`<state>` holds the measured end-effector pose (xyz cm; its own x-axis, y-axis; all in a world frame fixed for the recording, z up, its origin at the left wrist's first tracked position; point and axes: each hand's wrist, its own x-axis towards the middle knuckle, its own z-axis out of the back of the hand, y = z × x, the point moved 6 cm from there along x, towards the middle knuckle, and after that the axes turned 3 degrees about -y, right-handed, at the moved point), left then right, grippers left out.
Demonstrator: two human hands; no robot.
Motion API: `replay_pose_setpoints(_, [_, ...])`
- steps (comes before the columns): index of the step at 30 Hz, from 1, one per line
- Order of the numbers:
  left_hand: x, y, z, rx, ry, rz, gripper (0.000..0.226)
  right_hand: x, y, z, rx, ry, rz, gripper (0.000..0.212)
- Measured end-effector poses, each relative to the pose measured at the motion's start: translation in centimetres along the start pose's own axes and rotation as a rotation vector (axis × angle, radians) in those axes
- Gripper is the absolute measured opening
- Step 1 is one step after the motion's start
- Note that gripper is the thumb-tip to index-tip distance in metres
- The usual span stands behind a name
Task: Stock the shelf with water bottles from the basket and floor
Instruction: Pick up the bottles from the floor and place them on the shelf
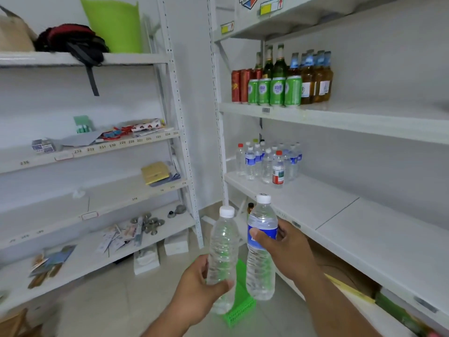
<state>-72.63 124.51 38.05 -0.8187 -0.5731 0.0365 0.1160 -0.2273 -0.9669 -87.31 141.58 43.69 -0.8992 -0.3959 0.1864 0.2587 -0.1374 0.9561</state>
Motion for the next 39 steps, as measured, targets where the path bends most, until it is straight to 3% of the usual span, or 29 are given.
replay_pose_setpoints(13, [12.6, -0.7, 1.3, -0.009, -0.02, 0.088, 0.037, 12.2, -0.4, -3.8, 0.007, -0.027, -0.051, 0.025])
replay_pose_setpoints(30, [31.9, 2.7, 6.4, 0.044, 0.306, -0.034, 0.043, 21.3, -1.0, -13.4, -0.048, -0.306, -0.141, 0.019])
replay_pose_setpoints(39, [40.0, 4.5, 3.6, 0.047, 0.409, -0.032, 0.039, 27.0, -3.9, -13.8, -0.091, -0.382, -0.181, 0.013])
